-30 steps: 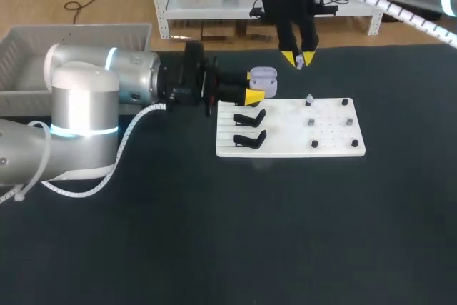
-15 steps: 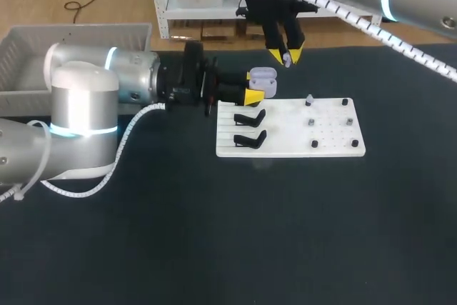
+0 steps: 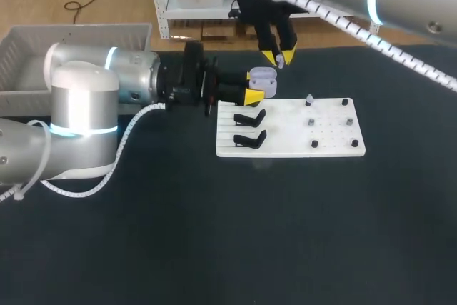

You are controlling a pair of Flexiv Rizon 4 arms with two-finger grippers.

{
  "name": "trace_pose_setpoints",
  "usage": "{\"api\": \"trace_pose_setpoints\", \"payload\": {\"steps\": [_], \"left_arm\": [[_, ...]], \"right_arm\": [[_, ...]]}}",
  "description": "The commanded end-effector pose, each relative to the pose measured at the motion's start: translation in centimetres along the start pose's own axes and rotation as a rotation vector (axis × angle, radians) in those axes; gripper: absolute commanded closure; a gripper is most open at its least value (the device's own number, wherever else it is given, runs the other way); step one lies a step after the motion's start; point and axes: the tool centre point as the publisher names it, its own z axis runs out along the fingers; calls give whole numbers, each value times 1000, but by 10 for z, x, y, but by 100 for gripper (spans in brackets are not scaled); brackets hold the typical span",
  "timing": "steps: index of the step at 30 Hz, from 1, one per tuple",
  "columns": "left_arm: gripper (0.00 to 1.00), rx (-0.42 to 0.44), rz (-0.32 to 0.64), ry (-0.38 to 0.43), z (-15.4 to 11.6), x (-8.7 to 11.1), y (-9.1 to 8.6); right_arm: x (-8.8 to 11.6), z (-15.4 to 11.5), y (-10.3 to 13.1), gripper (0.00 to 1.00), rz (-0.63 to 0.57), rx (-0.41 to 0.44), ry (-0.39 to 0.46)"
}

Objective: Pick up each earbud case from the left stands, insert the matching earbuds, close the lid, and place the case in the box.

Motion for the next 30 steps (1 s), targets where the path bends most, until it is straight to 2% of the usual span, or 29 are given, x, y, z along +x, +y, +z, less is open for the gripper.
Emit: {"api": "trace_pose_setpoints", "payload": {"steps": [1,16,25,30], "left_arm": [[100,1,0,-1,0,0,1],[100,1,0,-1,0,0,1],[100,1,0,-1,0,0,1],[100,1,0,-1,0,0,1]], "right_arm": [[7,0,13,100,-5,42,-25],[2,19,17,100,38,129,-28],[-3,20,17,100,178,173,48],[-4,17,17,100,227,164,73]]}}
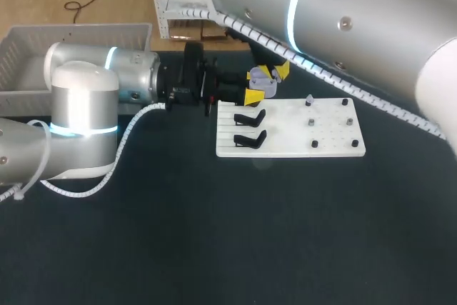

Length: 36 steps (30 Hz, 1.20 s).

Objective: Pick up each earbud case from the left stands, insert the matching earbuds, close the lid, and place the case in the box.

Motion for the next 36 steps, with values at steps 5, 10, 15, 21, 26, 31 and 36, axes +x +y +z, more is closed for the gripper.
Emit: {"api": "trace_pose_setpoints", "payload": {"steps": [5,10,15,21,26,31,36], "left_arm": [[100,1,0,-1,0,0,1],[100,1,0,-1,0,0,1],[100,1,0,-1,0,0,1],[100,1,0,-1,0,0,1],[100,1,0,-1,0,0,1],[100,1,0,-1,0,0,1],[100,1,0,-1,0,0,1]], "right_arm": [[-6,-8,7,100,10,26,37],[-6,-8,7,100,10,26,37],[-5,-9,9,100,6,10,38],[-3,-10,12,100,2,-7,34],[-3,-8,15,100,-6,-4,35],[-2,-6,18,100,-14,-3,39],[-1,-5,19,100,-21,-5,41]]}}
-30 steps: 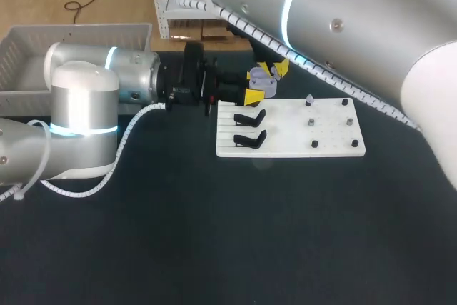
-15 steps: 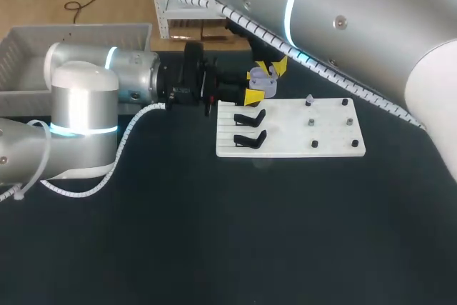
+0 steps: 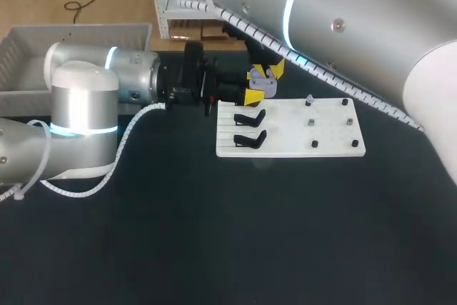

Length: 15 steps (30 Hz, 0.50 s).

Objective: Pick up each earbud case from the left stands, insert the matching earbuds, close the lid, and place the case in the box.

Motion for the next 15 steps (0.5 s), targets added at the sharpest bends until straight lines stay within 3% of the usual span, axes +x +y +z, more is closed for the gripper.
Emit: {"api": "trace_pose_setpoints", "payload": {"steps": [1,15], "left_arm": [[100,1,0,-1,0,0,1],[100,1,0,-1,0,0,1]], "right_arm": [[-4,-5,7,100,-2,24,10],[-5,-1,12,100,-5,24,16]]}}
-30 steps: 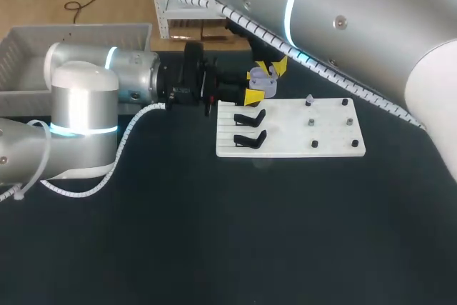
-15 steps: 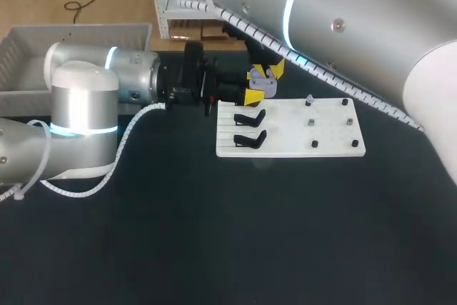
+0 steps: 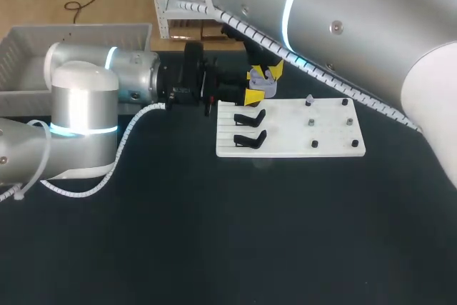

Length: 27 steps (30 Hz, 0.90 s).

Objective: Pick up each earbud case from the left stands, insert the matching earbuds, close the lid, and place the case in the box.

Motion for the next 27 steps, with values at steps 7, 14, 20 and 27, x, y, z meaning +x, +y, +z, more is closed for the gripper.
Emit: {"api": "trace_pose_setpoints", "payload": {"steps": [7,14,20,27], "left_arm": [[100,1,0,-1,0,0,1],[100,1,0,-1,0,0,1],[100,1,0,-1,0,0,1],[100,1,0,-1,0,0,1]], "right_arm": [[-8,1,10,100,4,48,10],[-9,2,12,100,9,60,8],[-9,2,12,0,8,51,20],[-7,-2,7,0,9,18,30]]}}
